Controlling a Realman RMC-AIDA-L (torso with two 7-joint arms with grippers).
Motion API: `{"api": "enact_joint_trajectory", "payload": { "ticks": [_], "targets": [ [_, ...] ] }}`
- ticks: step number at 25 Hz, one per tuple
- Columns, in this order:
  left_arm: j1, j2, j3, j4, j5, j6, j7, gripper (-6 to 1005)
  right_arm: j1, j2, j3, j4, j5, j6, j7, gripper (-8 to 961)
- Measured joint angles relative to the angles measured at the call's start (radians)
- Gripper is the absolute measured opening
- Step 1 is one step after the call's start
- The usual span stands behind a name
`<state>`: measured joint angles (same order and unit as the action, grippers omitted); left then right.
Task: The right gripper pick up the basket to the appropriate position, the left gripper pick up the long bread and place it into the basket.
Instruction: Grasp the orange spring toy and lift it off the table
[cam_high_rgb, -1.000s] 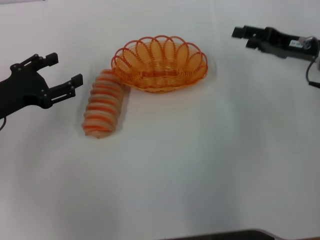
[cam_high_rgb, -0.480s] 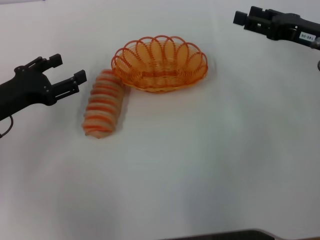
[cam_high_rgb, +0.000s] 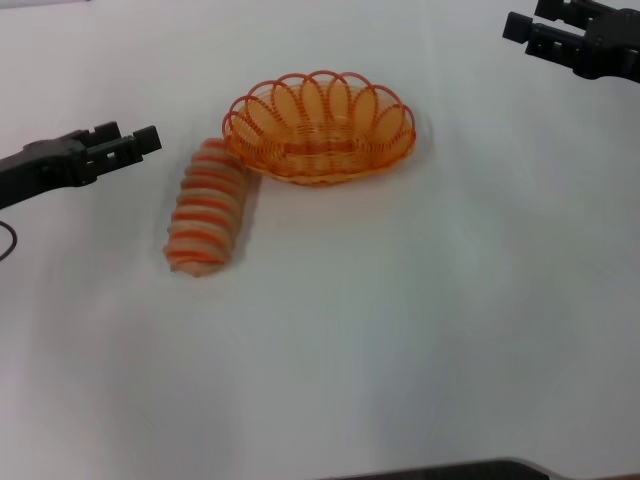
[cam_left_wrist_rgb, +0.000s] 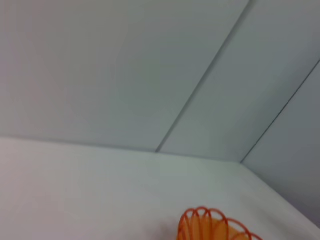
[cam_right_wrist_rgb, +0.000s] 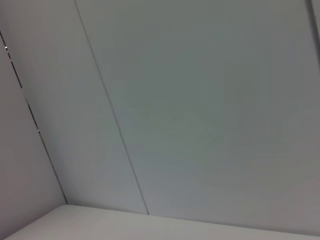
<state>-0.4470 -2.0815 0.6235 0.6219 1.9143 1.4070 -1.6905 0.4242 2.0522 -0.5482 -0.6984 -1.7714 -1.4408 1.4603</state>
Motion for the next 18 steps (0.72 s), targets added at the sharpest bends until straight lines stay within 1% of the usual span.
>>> {"api": "enact_joint_trajectory", "payload": {
  "ticks": [4,7,9,10,11,12,14,18],
  "targets": [
    [-0.027,0.022,0.049,0.083,0.102,0.014,-0.222,842,0.007,-0.008,0.003,-0.001,0.000,-0.008,0.030,758],
    [-0.046,0.032,0.075,0.163,0.160,0.063,-0.364,842,0.011,-0.011,0.003,-0.002,0.000,-0.004,0.040,758],
    [-0.053,0.034,0.090,0.227,0.199,0.094,-0.436,842,0.014,-0.014,0.004,-0.002,0.000,0.014,0.054,758],
    [-0.059,0.033,0.104,0.277,0.231,0.110,-0.488,842,0.016,-0.015,0.004,-0.002,0.000,0.028,0.064,758],
    [-0.059,0.033,0.104,0.277,0.231,0.110,-0.488,842,0.018,-0.016,0.005,-0.003,0.000,0.045,0.075,758],
    [-0.072,0.029,0.128,0.338,0.282,0.121,-0.567,841,0.019,-0.016,0.005,-0.003,-0.002,0.057,0.083,758],
    [-0.086,0.027,0.148,0.367,0.317,0.125,-0.622,841,0.020,-0.018,0.005,-0.003,-0.004,0.077,0.092,758],
    [-0.130,0.024,0.224,0.415,0.425,0.131,-0.757,842,0.025,-0.018,0.005,-0.003,-0.004,0.101,0.108,758]
  ]
}}
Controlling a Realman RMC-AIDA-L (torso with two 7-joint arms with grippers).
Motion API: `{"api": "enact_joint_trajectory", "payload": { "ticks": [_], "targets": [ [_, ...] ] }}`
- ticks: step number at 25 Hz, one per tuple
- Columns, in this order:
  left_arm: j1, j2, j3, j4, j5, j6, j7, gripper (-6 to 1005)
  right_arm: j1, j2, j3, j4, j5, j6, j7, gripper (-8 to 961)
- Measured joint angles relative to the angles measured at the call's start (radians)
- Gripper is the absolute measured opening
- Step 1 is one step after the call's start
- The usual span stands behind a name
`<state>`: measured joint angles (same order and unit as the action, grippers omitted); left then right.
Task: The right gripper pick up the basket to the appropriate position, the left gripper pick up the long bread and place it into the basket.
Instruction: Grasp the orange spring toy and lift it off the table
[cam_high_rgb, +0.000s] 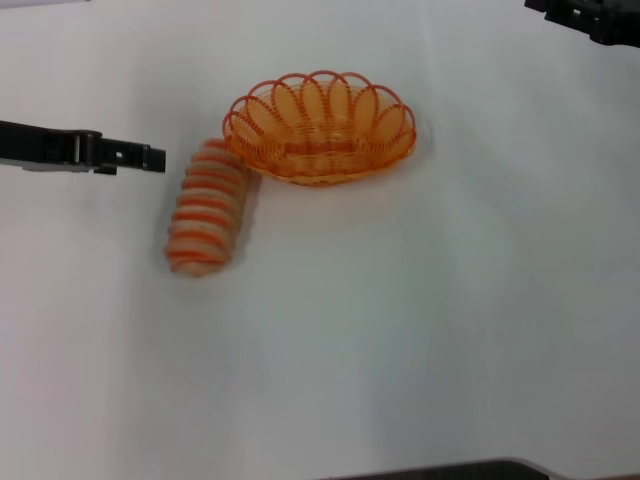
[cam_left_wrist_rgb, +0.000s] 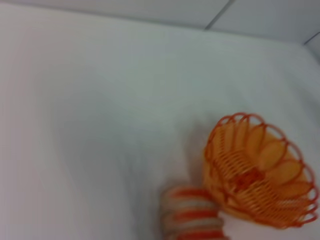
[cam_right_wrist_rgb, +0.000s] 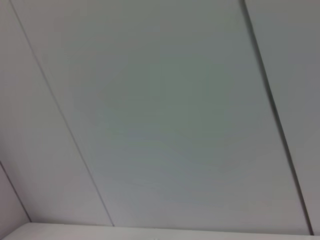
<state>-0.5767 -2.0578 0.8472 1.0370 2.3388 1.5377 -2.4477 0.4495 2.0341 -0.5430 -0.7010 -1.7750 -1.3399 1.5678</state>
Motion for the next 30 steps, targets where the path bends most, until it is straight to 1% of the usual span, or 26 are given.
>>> {"api": "enact_joint_trajectory", "payload": {
  "ticks": [1,4,5,7,8,10,14,17,23,26,30],
  "targets": [
    [-0.006,-0.003,0.016,0.013,0.023,0.000,-0.024,842,0.002,-0.001,0.000,0.000,0.000,0.004,0.002,758],
    [-0.023,-0.030,0.066,0.080,0.109,0.000,-0.088,841,0.008,-0.001,-0.001,0.000,-0.002,0.022,0.011,758],
    [-0.031,-0.049,0.078,0.124,0.159,0.000,-0.114,841,0.009,-0.001,-0.002,0.000,-0.002,0.028,0.014,758],
    [-0.041,-0.078,0.082,0.175,0.228,0.001,-0.141,841,0.011,-0.002,-0.002,0.000,-0.002,0.036,0.017,758],
    [-0.045,-0.088,0.083,0.188,0.249,0.004,-0.149,841,0.013,-0.002,-0.001,0.000,-0.002,0.042,0.020,757],
    [-0.057,-0.102,0.098,0.204,0.285,0.006,-0.175,840,0.017,-0.002,-0.001,0.000,-0.002,0.055,0.026,757],
    [-0.061,-0.104,0.182,0.203,0.321,-0.017,-0.239,839,0.021,-0.002,-0.001,0.000,-0.002,0.064,0.029,757],
    [-0.067,-0.104,0.222,0.202,0.346,-0.027,-0.266,839,0.026,-0.002,-0.009,0.000,-0.002,0.064,0.029,757],
    [-0.082,-0.105,0.252,0.176,0.361,-0.035,-0.312,838,0.034,-0.002,-0.023,0.000,-0.002,0.064,0.030,757],
    [-0.104,-0.104,0.275,0.149,0.381,-0.036,-0.338,839,0.038,-0.001,-0.036,0.000,-0.003,0.065,0.030,757],
    [-0.126,-0.106,0.278,0.127,0.396,-0.024,-0.348,839,0.041,0.001,-0.054,0.000,-0.003,0.078,0.030,757]
  ]
}}
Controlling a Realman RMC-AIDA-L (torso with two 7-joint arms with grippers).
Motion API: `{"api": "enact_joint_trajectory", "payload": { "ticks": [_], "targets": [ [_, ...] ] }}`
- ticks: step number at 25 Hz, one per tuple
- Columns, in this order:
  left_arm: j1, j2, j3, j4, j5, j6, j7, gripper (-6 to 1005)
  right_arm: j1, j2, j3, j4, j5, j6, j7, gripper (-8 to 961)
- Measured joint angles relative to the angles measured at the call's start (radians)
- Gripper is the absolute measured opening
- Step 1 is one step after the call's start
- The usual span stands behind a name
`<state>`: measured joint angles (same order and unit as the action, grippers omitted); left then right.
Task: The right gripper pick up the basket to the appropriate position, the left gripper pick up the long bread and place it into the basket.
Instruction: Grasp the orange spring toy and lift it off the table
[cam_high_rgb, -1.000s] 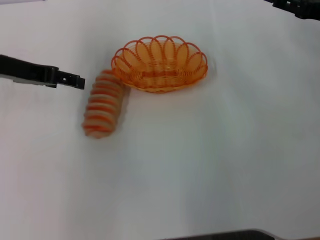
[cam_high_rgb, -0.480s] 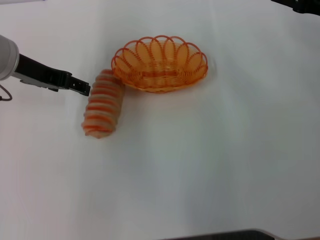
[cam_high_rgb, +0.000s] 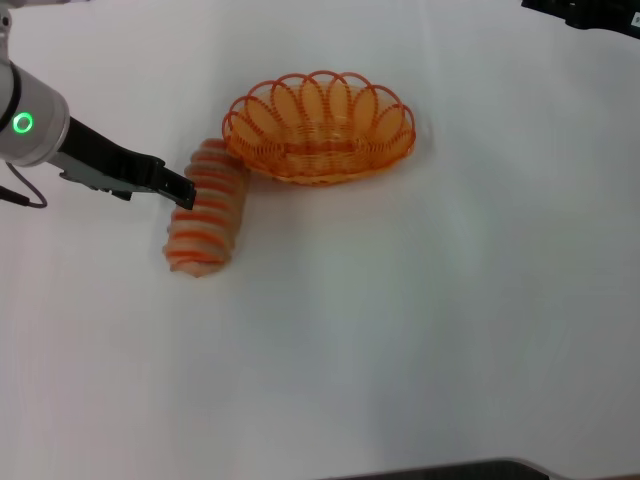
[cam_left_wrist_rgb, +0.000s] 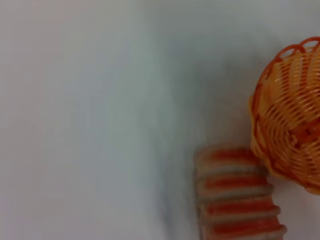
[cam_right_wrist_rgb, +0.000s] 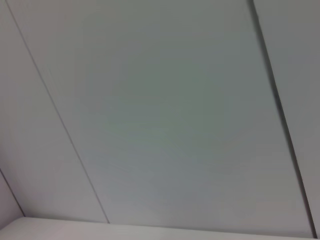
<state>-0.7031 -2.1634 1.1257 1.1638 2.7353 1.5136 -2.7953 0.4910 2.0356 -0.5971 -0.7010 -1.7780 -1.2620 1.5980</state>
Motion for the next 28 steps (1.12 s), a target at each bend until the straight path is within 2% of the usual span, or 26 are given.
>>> {"api": "enact_joint_trajectory", "payload": {
  "ticks": [14,28],
  "targets": [
    [-0.033,-0.007,0.021,-0.066,-0.029,-0.010,-0.040,839,0.007,0.007,-0.009,0.001,0.000,0.011,0.000,757],
    [-0.042,-0.007,0.054,-0.113,-0.038,-0.070,-0.042,838,0.014,0.004,-0.028,0.006,-0.002,0.010,0.002,757]
  ]
}}
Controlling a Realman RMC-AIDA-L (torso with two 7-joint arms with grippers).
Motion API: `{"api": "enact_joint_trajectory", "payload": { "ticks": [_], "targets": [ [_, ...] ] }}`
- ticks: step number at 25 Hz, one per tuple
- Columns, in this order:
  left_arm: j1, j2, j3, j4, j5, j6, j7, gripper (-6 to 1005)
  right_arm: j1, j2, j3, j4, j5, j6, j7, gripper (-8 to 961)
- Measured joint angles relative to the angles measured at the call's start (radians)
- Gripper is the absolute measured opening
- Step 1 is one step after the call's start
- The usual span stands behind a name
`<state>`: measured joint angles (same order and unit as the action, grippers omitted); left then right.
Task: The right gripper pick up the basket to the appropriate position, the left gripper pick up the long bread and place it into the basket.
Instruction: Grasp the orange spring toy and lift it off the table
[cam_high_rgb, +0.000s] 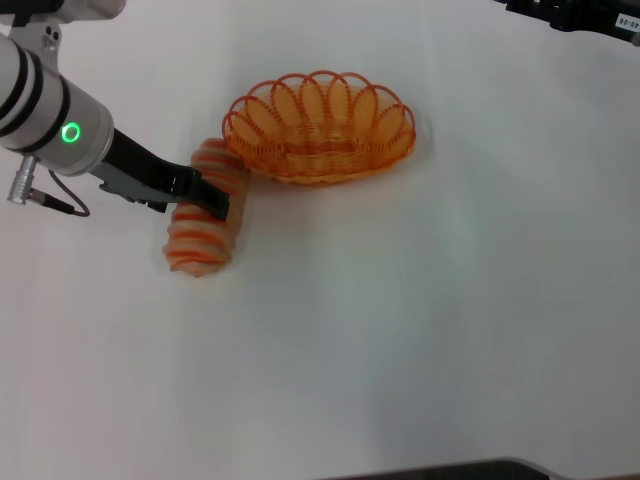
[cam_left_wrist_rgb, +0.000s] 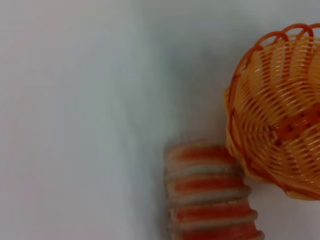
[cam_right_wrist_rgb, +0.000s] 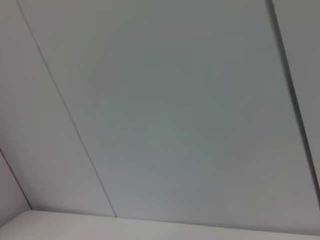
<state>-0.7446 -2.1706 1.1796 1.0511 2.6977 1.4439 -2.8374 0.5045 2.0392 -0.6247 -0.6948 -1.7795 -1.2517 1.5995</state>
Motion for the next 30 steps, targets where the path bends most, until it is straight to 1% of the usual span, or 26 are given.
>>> {"api": "enact_joint_trajectory", "payload": {
  "ticks": [8,22,27,30],
  "targets": [
    [-0.001,0.001,0.048,-0.021,0.006,-0.034,-0.013,839,0.006,-0.003,-0.006,0.003,0.000,0.000,0.005,756],
    [-0.023,0.002,0.064,-0.088,0.014,-0.078,-0.014,838,0.010,-0.005,-0.009,0.003,0.000,0.001,0.007,756],
    [-0.026,0.003,0.065,-0.093,0.014,-0.081,-0.014,838,0.009,-0.005,-0.009,0.003,0.000,0.002,0.007,756],
    [-0.026,0.004,0.066,-0.094,0.015,-0.082,-0.014,820,0.009,-0.005,-0.009,0.001,0.000,0.002,0.008,756]
  ]
}}
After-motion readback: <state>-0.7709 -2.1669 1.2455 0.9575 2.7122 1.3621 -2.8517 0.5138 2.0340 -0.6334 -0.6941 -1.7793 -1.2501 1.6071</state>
